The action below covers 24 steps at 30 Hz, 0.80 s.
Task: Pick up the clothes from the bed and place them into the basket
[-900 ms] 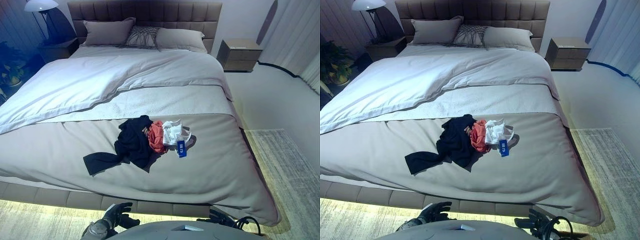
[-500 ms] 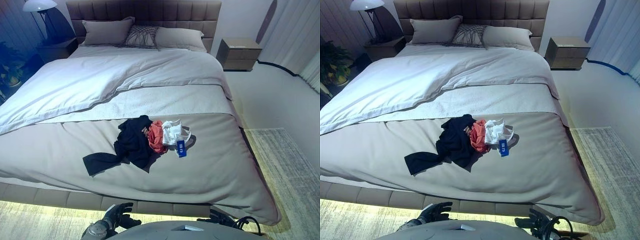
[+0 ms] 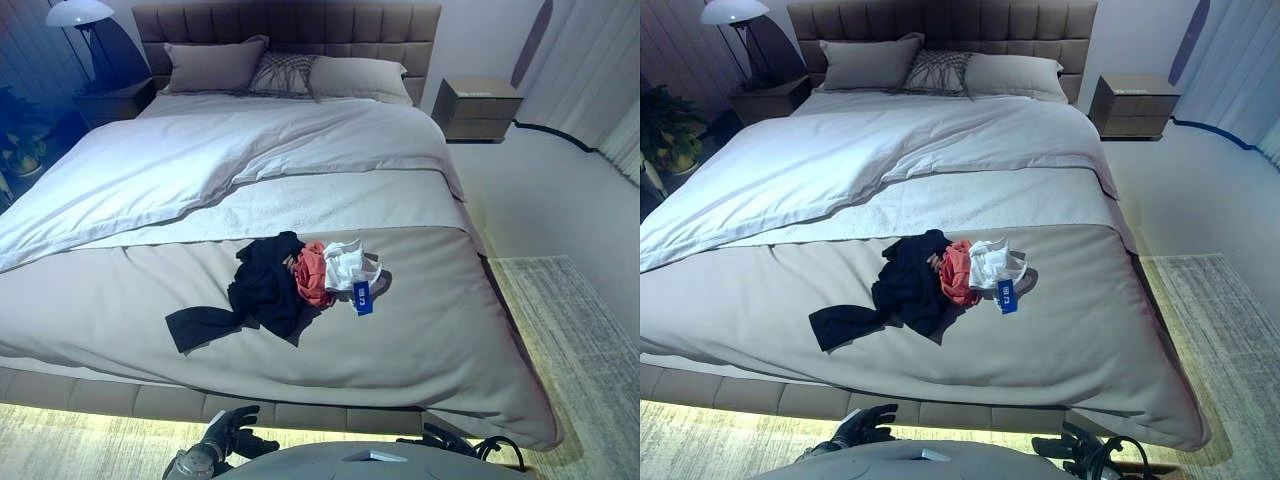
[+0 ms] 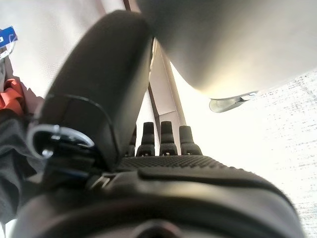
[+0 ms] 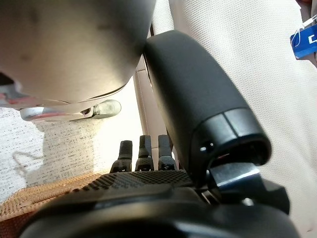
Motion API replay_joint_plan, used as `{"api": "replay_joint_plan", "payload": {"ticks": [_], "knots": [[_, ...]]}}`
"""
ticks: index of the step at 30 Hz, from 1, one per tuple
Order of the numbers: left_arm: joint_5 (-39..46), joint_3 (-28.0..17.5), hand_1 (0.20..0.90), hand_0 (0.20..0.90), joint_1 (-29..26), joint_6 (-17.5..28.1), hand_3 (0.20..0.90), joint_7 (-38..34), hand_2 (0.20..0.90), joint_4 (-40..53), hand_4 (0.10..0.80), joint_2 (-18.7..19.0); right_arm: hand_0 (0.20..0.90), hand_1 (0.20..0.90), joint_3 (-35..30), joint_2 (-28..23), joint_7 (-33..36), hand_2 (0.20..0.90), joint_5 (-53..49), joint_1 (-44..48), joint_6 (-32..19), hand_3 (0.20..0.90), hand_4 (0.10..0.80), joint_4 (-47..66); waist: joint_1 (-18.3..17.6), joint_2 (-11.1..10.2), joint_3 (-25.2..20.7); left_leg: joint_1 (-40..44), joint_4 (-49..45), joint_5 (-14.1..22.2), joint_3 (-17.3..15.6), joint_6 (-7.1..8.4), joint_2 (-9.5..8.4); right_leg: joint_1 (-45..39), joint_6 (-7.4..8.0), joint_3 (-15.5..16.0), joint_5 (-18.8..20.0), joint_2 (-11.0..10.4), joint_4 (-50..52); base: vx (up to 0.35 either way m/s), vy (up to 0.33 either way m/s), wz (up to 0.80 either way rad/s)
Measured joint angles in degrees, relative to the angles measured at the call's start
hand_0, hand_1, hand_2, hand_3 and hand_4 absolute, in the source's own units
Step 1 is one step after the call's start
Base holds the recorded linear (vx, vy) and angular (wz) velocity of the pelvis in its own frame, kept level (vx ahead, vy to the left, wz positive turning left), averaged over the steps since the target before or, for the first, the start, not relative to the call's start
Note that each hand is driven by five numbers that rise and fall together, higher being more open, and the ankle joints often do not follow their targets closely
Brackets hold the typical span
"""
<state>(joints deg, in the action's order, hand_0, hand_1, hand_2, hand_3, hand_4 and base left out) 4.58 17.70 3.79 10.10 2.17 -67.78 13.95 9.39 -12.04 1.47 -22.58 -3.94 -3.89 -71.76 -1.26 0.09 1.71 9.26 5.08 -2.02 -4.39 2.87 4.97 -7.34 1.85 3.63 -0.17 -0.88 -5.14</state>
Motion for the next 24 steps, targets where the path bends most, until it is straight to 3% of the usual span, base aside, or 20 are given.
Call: {"api": "replay_joint_plan", "payload": {"ticks": [4, 5, 7, 8, 9, 10, 13, 18, 20, 21, 23, 24], "knots": [[0.5, -0.1, 0.9, 0.9, 0.3, 0.6, 0.9, -1.2, 0.9, 0.0, 0.8, -0.1, 0.9, 0.9, 0.0, -0.1, -0.5, 0.9, 0.2, 0.0, 0.0, 0.9, 0.8, -0.1, 0.5, 0.0, 0.1, 0.0, 0.0, 0.0, 0.0, 0.01, 0.42, 0.0, -0.02, 0.0, 0.0, 0.4, 0.0, 0.016, -0.094, 0.01], [0.5, -0.4, 0.9, 0.9, 0.4, 1.4, 0.9, -1.8, 0.9, -0.3, 0.8, -0.1, 0.9, 0.9, 0.0, 0.0, -0.6, 0.9, 0.2, 0.2, 0.0, 0.9, 0.8, -0.2, 1.0, 0.1, 0.6, -1.8, -3.1, 0.5, 0.5, 1.11, 0.65, 0.5, -0.02, 0.2, -0.4, 0.6, 0.3, -0.02, -0.111, 0.03], [0.9, -2.4, 0.9, 0.9, -0.8, 2.4, 0.9, -2.6, 0.9, -0.5, 0.8, 0.6, 0.9, 0.9, 0.0, 0.6, -0.7, 0.9, 0.2, 1.0, 0.1, 0.9, 0.8, -0.3, 2.1, -2.2, 2.0, -6.4, -11.3, 0.7, 1.3, 1.67, -0.33, 1.0, -0.07, 0.2, -0.4, -0.6, 0.2, -0.009, -0.021, 0.03], [1.7, -3.5, 0.9, 0.9, -1.4, 3.0, 0.9, -3.2, 0.9, -0.5, 0.8, 0.7, 0.9, 0.9, 0.1, 0.8, -0.6, 0.9, 0.2, 1.6, 0.1, 0.9, 0.8, -0.4, 3.4, -2.8, 3.2, -9.3, -16.5, 0.3, 1.9, 2.57, -1.15, 0.9, -0.48, 0.1, -0.2, -1.3, 0.1, 0.04, 0.06, 0.06], [2.2, -4.7, 0.9, 0.9, -2.1, 3.9, 0.9, -3.4, 0.9, -0.4, 0.8, 0.5, 0.9, 0.9, 0.1, 0.6, -0.5, 0.9, 0.2, 1.9, 0.1, 0.9, 0.8, -0.6, 4.1, -3.5, 4.0, -11.9, -20.9, 0.6, 2.3, 2.98, -1.42, 0.7, -1.87, 0.1, 0.3, -1.8, -0.2, 0.076, 0.092, 0.06], [2.2, -4.9, 0.9, 0.9, -2.3, 4.7, 0.9, -3.7, 0.9, -0.3, 0.8, 0.1, 0.9, 0.9, 0.1, 0.1, -0.4, 0.9, 0.0, 2.2, 0.2, 0.9, 0.8, -1.3, 4.9, -3.3, 4.4, -12.9, -20.1, 1.7, 1.5, 3.66, -1.2, 0.7, -2.6, 0.3, 0.3, -2.1, -0.3, 0.116, 0.139, 0.2], [0.9, -4.9, 0.9, 0.9, -3.4, 5.6, 0.9, -4.2, 0.9, -1.3, 0.8, -1.6, 0.9, 0.9, -0.7, -2.0, -0.2, 0.9, -0.1, 3.5, 0.1, 0.9, 0.8, -2.7, 4.9, -0.2, 5.9, -12.9, -9.2, 0.6, -1.7, 3.49, -0.59, 1.0, -2.63, 1.5, 0.3, -2.2, -0.2, 0.156, 0.2, 0.33], [0.0, -4.5, 0.9, 0.9, -3.2, 6.0, 0.9, -5.2, 0.9, -1.4, 0.8, -2.6, 0.9, 0.9, -2.3, -2.7, 1.2, 0.9, 1.0, 4.7, -1.4, 0.9, 0.8, -3.3, 5.6, 2.0, 6.2, -7.8, 0.1, -1.3, -4.1, 2.16, -0.27, 0.4, -2.12, -0.5, 0.0, -2.8, -0.3, 0.144, 0.212, -0.29], [0.0, -4.5, 0.9, 0.9, -3.1, 5.7, 0.9, -5.4, 0.9, -1.0, 0.8, -1.6, 0.9, 0.9, -2.1, -1.5, 1.3, 0.9, 2.2, 4.4, -3.0, 0.9, 0.8, -3.1, 5.6, 0.9, 6.1, -7.1, 0.3, -1.7, -5.7, 1.51, -1.36, -0.3, -1.5, 2.3, -0.3, -4.7, 0.4, 0.102, 0.161, -0.33], [-0.1, -4.4, 0.9, 0.9, -3.1, 5.2, 0.9, -5.2, 0.9, -0.6, 0.8, -0.8, 0.9, 0.9, -2.1, -0.5, 1.9, 0.9, 2.6, 4.0, -3.7, 0.9, 0.8, -3.1, 5.5, 0.5, 6.0, -6.8, 0.3, -2.4, -5.9, 0.4, -1.81, 0.9, -0.45, 4.5, -1.0, -6.2, 4.0, 0.046, 0.128, -0.13], [-0.1, -4.4, 0.9, 0.9, -3.0, 4.5, 0.9, -5.2, 0.9, -0.5, 0.8, 0.5, 0.9, 0.9, -2.2, 0.2, 2.3, 0.9, 4.7, 3.5, -4.4, 0.9, 0.8, -3.0, 4.7, 0.0, 5.8, -6.2, 0.3, -2.6, -6.0, -1.29, -2.63, 5.3, 3.01, 4.7, -2.3, -7.8, 13.9, 0.023, 0.057, -0.07], [-0.1, -4.0, 0.9, 0.9, -3.0, 4.0, 0.9, -5.1, 0.9, -0.5, 0.8, 1.0, 0.9, 0.9, -2.2, 0.1, 3.1, 0.9, 5.8, 3.9, -5.6, 0.9, 0.8, -2.4, 3.8, 0.2, 5.9, -5.6, 0.3, -2.3, -5.9, -2.16, -2.47, 8.7, 3.11, 4.3, -2.4, -8.2, 20.9, 0.022, -0.051, -0.04]]}}
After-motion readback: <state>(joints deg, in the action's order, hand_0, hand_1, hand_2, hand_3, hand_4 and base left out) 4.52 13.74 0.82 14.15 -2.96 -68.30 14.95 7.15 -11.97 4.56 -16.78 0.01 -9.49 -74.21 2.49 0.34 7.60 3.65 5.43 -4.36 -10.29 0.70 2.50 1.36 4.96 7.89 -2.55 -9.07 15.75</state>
